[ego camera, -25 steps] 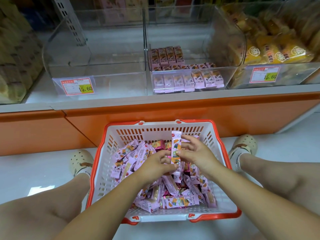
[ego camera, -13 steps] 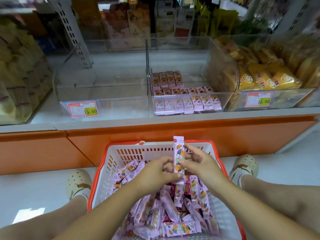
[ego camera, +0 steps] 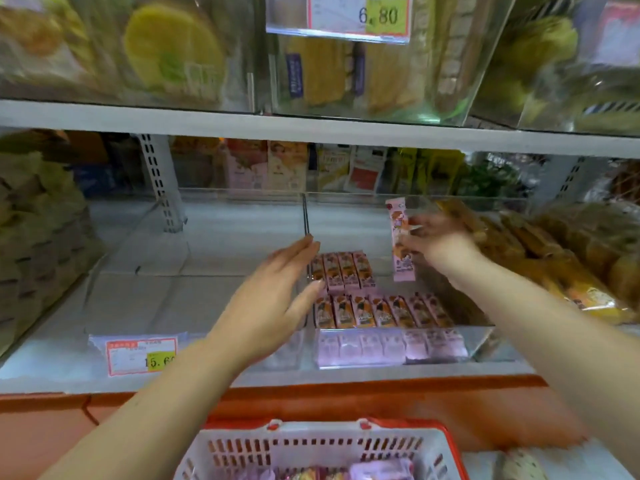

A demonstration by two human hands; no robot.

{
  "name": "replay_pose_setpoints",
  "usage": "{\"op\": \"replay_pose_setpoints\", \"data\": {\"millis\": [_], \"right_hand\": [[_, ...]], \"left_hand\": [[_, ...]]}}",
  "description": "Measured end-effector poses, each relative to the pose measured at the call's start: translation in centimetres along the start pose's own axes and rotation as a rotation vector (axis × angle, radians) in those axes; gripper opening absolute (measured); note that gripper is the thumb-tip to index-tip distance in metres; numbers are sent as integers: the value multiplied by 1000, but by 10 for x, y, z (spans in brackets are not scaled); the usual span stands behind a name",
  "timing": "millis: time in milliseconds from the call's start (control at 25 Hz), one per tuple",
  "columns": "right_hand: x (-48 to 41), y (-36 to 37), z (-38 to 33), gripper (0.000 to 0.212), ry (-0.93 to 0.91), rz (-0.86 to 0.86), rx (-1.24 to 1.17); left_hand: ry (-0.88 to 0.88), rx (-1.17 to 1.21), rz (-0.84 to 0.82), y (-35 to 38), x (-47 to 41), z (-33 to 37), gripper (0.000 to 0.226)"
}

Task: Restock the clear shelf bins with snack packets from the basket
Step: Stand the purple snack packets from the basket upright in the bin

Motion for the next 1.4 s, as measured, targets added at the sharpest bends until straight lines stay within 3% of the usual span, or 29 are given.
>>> {"op": "replay_pose_setpoints", "data": {"millis": [160, 280, 520, 680, 840, 880, 960, 1120, 1200, 1400], "right_hand": [[-63, 39, 27, 21, 154, -59, 251], [-80, 63, 42, 24, 238, -133, 424], [-69, 68, 43, 26, 347, -270, 347], [-39, 42, 18, 38, 64, -80, 423], [77, 12, -3, 29, -383, 208, 112], [108, 13, 5, 27, -470, 245, 85], [158, 33, 45, 25, -466, 160, 87], [230, 104, 163, 26, -82, -487, 354], [259, 133, 210, 33, -31, -670, 480], [291, 174, 264, 51, -20, -819, 754]], "left_hand": [[18, 66, -31, 5, -3, -11, 65], [22, 43, -40, 5, -4, -12, 62], [46, 38, -57, 6, -2, -16, 64], [20, 15, 64, 2, 6, -4, 64], [256, -81, 262, 4, 49, 28, 37], [263, -65, 190, 12, 64, 34, 34], [176, -37, -108, 44, 101, 36, 33], [-170, -12, -609, 119, 195, 10, 41], [-270, -37, -725, 141, 234, -1, 49], [-261, -184, -835, 163, 277, -9, 62]]}}
Point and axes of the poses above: each hand's wrist, its own x-axis away from the middle knuckle, its own y-axis out of the palm, z = x × y, the point moved 2 cm from there along -x, towards the middle knuckle, and after that the axes turned 11 degrees about x, right-handed, at the moved point
